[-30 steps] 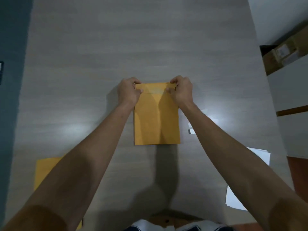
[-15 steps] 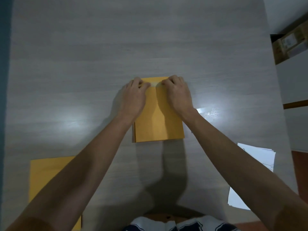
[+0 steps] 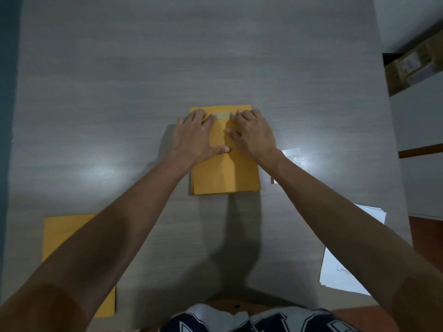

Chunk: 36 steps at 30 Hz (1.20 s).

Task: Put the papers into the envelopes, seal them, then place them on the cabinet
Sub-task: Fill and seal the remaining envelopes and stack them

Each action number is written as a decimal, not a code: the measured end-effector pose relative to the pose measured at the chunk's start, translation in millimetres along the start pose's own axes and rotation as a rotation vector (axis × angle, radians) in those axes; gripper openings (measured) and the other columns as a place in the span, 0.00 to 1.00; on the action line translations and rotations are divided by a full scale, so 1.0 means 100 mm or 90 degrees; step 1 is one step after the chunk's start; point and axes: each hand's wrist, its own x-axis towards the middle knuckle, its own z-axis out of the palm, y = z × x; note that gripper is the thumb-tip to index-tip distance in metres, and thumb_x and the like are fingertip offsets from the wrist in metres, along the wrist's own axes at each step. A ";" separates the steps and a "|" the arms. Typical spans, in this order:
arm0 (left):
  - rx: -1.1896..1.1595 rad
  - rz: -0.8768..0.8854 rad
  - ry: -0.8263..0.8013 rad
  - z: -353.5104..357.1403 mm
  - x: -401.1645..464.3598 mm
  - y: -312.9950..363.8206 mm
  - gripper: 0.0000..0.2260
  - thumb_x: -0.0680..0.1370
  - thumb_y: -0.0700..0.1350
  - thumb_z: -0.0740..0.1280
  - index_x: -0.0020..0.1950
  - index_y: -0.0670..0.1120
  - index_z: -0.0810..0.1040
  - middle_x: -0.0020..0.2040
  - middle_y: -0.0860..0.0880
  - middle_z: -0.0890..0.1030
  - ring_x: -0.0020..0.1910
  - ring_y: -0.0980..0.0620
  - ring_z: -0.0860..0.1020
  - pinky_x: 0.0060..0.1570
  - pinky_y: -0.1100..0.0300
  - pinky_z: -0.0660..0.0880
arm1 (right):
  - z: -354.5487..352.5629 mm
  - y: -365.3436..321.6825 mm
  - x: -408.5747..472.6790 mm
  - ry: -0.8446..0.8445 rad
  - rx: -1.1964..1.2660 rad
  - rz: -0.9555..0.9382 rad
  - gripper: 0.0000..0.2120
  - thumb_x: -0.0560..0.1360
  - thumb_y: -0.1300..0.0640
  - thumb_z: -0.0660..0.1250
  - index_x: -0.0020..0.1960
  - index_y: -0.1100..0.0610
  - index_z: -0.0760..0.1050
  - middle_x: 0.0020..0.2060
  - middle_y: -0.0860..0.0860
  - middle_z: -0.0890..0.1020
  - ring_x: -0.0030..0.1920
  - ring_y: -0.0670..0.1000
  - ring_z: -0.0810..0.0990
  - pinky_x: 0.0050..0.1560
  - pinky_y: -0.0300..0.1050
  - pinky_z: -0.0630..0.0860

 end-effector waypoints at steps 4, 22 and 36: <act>-0.009 -0.027 -0.042 -0.08 0.00 0.02 0.44 0.67 0.73 0.65 0.75 0.49 0.63 0.72 0.47 0.66 0.70 0.46 0.67 0.65 0.47 0.63 | -0.16 -0.10 0.05 -0.041 0.059 0.066 0.22 0.77 0.48 0.66 0.67 0.57 0.73 0.60 0.55 0.76 0.62 0.57 0.71 0.62 0.52 0.71; -0.103 -0.189 0.051 -0.25 -1.56 -0.32 0.32 0.73 0.68 0.63 0.65 0.44 0.76 0.66 0.44 0.75 0.69 0.44 0.68 0.65 0.47 0.65 | -0.32 -1.21 -0.82 -0.023 0.070 0.057 0.16 0.78 0.54 0.62 0.61 0.59 0.77 0.60 0.57 0.78 0.63 0.58 0.71 0.58 0.54 0.74; -0.109 -0.522 0.043 0.37 -3.56 -1.18 0.29 0.80 0.61 0.58 0.75 0.46 0.62 0.77 0.39 0.57 0.76 0.37 0.53 0.71 0.40 0.58 | 0.16 -2.39 -1.65 -0.081 0.166 -0.029 0.14 0.78 0.54 0.62 0.59 0.59 0.78 0.59 0.56 0.79 0.62 0.57 0.73 0.63 0.52 0.71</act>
